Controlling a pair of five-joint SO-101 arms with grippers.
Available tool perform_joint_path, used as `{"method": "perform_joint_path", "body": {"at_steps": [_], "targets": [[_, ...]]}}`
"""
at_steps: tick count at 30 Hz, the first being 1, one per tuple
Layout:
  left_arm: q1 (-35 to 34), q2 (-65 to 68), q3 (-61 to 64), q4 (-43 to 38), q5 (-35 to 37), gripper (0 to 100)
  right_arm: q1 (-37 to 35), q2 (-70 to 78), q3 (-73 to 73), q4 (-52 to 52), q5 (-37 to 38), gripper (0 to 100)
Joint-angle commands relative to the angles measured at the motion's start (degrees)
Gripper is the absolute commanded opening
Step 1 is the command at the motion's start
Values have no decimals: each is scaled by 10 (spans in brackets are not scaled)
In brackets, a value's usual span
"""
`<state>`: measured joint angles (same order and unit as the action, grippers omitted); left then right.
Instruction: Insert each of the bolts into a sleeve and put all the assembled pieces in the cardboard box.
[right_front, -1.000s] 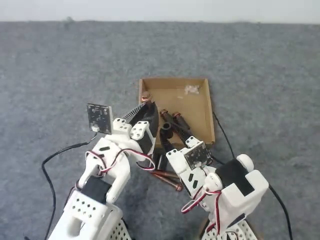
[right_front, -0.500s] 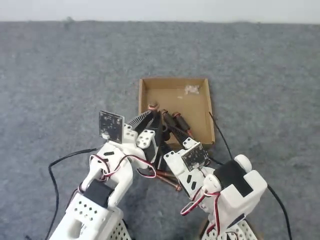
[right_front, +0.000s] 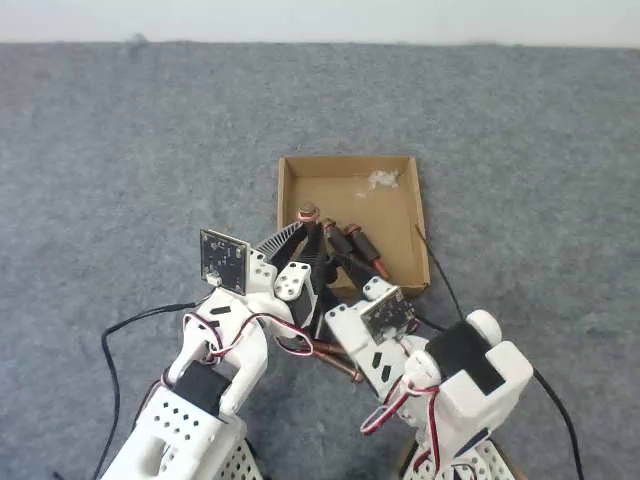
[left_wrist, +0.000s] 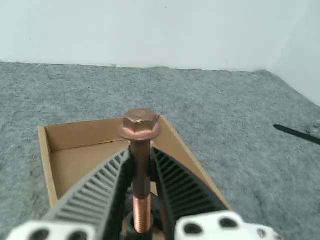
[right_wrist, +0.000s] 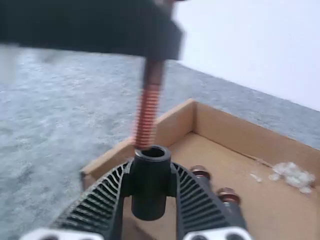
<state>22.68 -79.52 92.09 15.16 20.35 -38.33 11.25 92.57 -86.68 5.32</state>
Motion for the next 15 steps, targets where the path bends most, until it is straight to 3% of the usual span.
{"method": "perform_joint_path", "body": {"at_steps": [1, 15], "targets": [[4, -14, -11, -18, -7, 10, -5, -1, 0, -2, 6, 6], [4, -13, 0, -27, -7, 10, -8, -7, 18, -36, 6, 6]]}}
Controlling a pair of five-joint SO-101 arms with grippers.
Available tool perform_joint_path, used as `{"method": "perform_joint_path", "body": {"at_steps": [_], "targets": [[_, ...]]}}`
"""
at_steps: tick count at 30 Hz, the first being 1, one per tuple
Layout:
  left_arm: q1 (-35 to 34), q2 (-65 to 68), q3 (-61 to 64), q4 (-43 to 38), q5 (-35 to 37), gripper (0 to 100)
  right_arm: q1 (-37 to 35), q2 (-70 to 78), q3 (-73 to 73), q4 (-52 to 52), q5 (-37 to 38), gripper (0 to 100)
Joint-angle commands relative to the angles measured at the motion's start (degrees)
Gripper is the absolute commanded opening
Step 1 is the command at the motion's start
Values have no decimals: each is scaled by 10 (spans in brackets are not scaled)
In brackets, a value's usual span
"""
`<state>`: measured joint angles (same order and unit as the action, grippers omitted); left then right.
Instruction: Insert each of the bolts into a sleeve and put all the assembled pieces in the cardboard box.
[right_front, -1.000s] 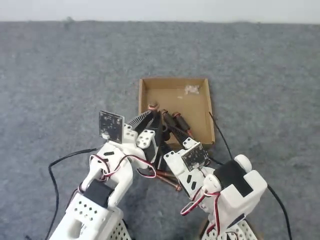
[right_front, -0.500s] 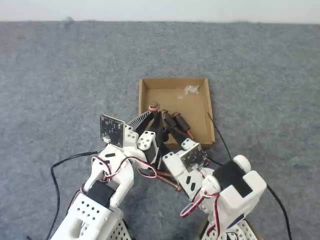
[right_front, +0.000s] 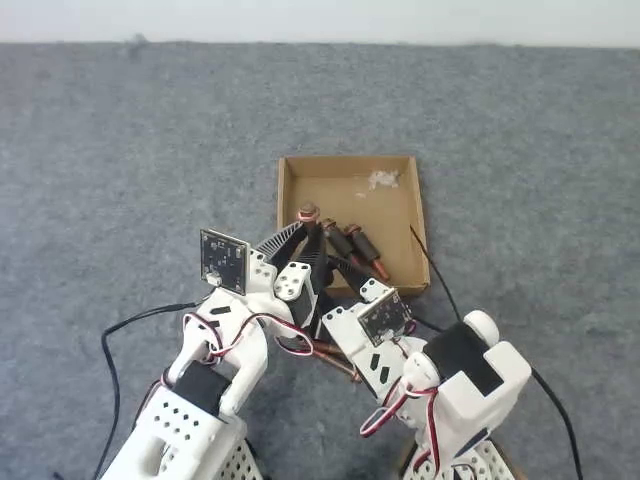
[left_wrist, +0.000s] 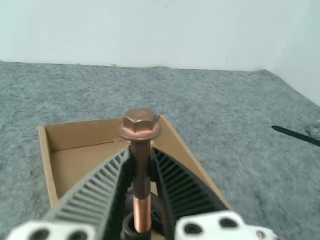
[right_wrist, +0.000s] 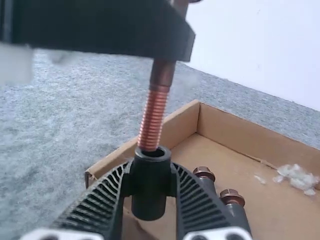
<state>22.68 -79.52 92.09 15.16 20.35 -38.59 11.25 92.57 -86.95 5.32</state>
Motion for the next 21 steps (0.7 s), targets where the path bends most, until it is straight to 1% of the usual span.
{"method": "perform_joint_path", "body": {"at_steps": [1, 2, 6, 21], "targets": [[4, -13, 5, -35, -7, 10, -3, -3, 18, -52, 4, 6], [4, -13, 7, -41, -7, 10, -1, -1, 18, -60, 4, 6], [4, -13, 7, -44, -6, 10, -4, -1, 18, -36, 4, 6], [3, -13, 20, -46, -9, 10, -10, -5, 19, -36, 4, 6]]}}
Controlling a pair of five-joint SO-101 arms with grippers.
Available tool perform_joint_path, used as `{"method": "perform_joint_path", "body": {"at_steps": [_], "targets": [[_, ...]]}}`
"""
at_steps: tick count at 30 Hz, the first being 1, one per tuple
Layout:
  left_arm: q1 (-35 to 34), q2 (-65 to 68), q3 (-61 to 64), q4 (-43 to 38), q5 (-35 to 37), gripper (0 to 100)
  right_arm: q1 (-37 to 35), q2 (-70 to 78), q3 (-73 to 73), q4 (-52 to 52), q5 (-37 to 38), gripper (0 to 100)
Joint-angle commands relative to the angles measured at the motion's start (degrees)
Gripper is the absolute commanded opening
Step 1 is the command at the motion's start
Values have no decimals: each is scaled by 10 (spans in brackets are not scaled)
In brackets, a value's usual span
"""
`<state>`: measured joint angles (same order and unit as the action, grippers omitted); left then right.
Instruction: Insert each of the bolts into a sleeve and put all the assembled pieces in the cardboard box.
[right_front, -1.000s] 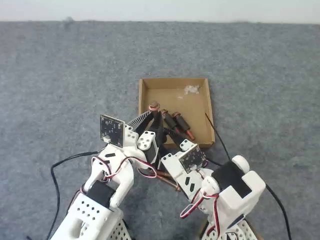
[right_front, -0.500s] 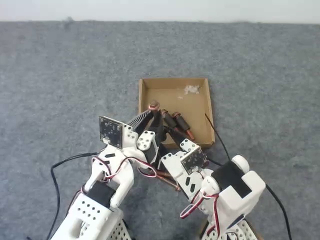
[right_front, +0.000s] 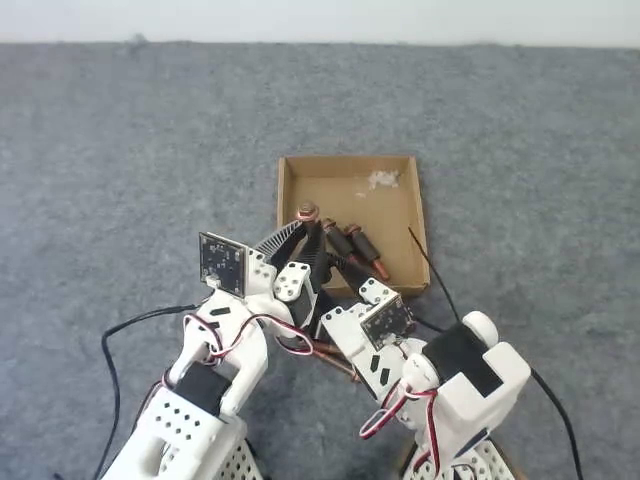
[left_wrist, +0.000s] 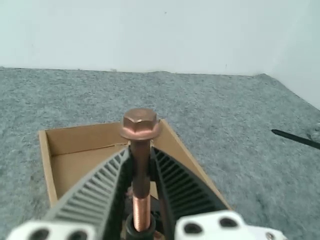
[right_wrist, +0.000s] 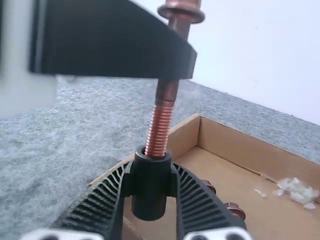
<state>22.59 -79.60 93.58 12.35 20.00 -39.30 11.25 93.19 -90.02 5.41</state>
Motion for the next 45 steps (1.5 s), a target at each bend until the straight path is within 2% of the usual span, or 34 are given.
{"method": "perform_joint_path", "body": {"at_steps": [1, 5, 24, 26, 32, 45], "targets": [[3, -12, 8, -18, -7, 10, -3, -3, 13, -6, 4, 6], [2, -12, 26, -17, -36, 10, -3, -2, 13, -4, 5, 6], [4, -13, 33, -1, -38, 13, 25, -2, 13, -28, 4, 6], [4, -13, 33, -1, -38, 39, 25, -2, 13, -28, 4, 6], [4, -13, 33, 25, -35, 209, 26, -2, 13, -28, 4, 6], [1, -18, 33, 24, -36, 217, 37, -2, 11, -27, 5, 6]]}}
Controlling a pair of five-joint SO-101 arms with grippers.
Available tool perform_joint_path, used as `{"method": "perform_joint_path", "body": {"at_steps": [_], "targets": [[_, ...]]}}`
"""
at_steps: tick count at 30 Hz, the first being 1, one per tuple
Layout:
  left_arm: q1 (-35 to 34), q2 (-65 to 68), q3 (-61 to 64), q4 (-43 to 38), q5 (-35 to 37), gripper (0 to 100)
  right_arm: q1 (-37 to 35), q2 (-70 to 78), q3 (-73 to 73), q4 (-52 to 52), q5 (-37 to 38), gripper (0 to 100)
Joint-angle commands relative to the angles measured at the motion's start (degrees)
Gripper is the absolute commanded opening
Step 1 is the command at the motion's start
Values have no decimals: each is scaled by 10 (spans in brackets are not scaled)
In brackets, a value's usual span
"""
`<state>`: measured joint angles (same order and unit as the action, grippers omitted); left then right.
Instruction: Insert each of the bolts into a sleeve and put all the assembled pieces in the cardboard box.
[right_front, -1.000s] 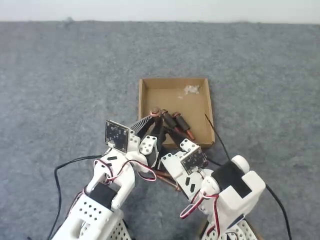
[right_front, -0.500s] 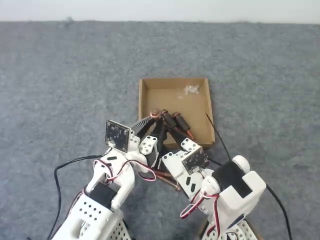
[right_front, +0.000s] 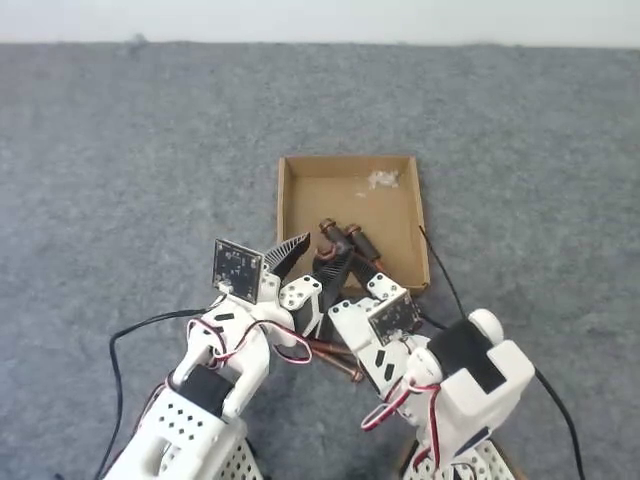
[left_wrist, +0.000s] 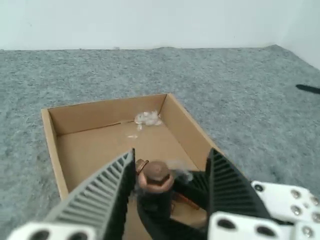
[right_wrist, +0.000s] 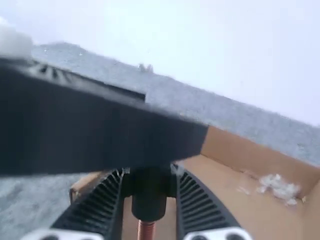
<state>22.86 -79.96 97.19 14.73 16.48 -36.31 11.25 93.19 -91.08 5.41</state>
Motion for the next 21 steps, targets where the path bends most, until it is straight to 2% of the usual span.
{"method": "perform_joint_path", "body": {"at_steps": [1, 8, 15, 21], "targets": [[-3, -15, -4, 0, -1, 217, 7, -2, 11, -17, 5, 6], [-4, -15, -29, 2, 2, 213, 7, -2, 11, -19, 5, 6], [-19, -15, -62, 3, 45, 204, 7, -2, 11, -19, 6, 6], [-76, -15, -98, 3, 82, 35, 7, -2, 5, -15, 6, 6]]}}
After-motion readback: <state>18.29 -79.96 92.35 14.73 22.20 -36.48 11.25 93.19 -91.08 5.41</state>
